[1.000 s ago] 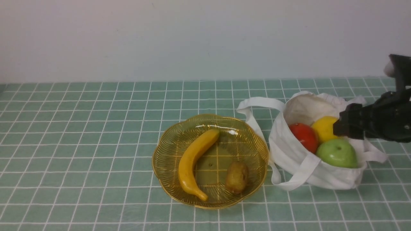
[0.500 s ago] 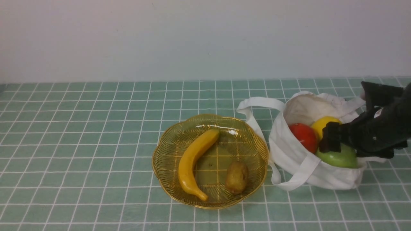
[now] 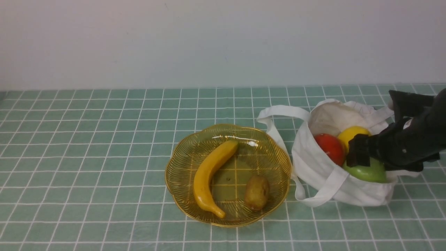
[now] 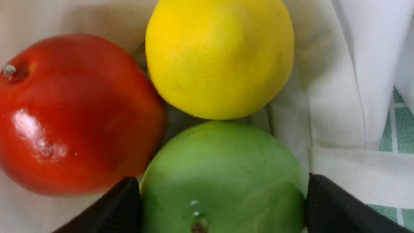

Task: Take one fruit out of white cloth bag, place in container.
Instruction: 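Reach into the cloth bag and grasp a fruit inside it with the right gripper, then move the fruit from the bag and place it onto the plate with the right gripper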

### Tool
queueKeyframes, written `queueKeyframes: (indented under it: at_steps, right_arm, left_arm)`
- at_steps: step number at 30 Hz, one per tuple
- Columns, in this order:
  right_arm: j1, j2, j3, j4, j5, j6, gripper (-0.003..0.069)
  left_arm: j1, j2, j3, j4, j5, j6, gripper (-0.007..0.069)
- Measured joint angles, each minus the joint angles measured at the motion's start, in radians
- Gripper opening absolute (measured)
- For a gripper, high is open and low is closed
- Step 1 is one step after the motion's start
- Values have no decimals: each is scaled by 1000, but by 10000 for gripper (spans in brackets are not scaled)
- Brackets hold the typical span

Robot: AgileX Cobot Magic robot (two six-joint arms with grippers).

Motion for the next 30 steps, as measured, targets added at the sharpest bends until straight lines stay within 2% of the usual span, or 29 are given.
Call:
queueKeyframes:
  at_steps: [11,22,26,30]
  right_arm:
    - [0,-72,-12,-41,47,-6,591]
    - [0,-222,-159,-66,245,0,591]
    - [10,-273,-264,17,344,-20,591]
    - [79,-290,-292,178,367,-131,590]
  left_arm:
    - [0,0,0,0,0,0,-8]
    - [0,0,0,0,0,0,-8]
    - [0,0,0,0,0,0,-8]
    - [0,0,0,0,0,0,-8]
